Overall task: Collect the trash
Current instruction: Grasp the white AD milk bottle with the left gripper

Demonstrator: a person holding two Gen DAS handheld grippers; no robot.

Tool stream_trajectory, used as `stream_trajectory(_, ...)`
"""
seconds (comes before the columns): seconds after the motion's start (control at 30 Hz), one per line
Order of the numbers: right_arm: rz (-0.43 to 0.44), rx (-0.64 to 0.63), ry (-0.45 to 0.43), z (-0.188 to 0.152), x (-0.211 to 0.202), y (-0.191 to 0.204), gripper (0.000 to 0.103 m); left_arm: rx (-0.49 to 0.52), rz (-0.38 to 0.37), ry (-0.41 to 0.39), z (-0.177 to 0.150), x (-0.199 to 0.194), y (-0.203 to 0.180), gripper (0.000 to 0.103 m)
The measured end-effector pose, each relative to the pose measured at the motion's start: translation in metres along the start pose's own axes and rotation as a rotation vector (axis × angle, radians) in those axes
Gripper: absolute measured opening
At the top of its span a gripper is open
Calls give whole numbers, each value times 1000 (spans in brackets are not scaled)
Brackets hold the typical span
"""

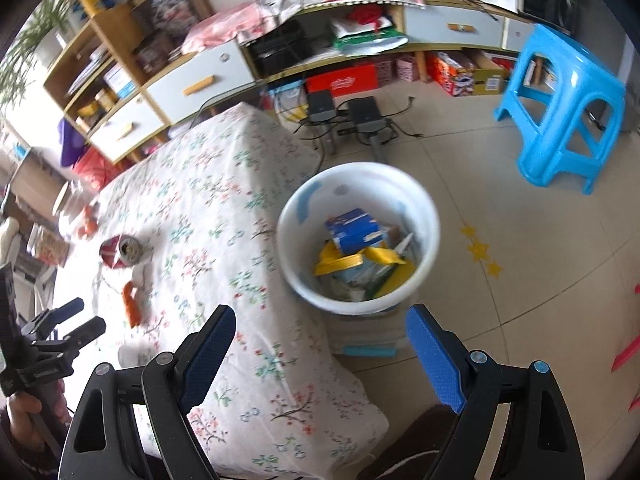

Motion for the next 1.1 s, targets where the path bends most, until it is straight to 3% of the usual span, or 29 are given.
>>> stream_trajectory(0.13, -1, -41, 26, -5, 10, 21, 89, 27, -10, 67, -20, 3, 12, 102)
stream_trajectory(0.3, -2, -82, 50, -11, 21, 42, 89, 168, -17, 103, -36, 6, 17, 102)
stream_trajectory(0.5, -2, -111, 75, -15, 31, 57, 89, 308, 55, 156, -54, 21, 27, 102)
stream_trajectory(0.67, 0, -128, 92, -16, 39, 72, 89, 325, 78, 193, -60, 35, 37, 101)
stream_trajectory(0.93, 14, -167, 111, -17, 52, 104, 89, 245, -27, 231, -61, 46, 37, 64)
stream_trajectory(1.1, 26, -192, 120, -18, 62, 127, 89, 151, -97, 194, -53, 38, 42, 57)
Point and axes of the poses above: each gripper's, at about its wrist camera, not at the fingertips, and x roughly the way its jaws point, y to its left, z to its top, the point moved 6 cm from there along x, roughly the way its jaws point, and after that the axes turned 3 degrees about -y, right-handed, at the moved point
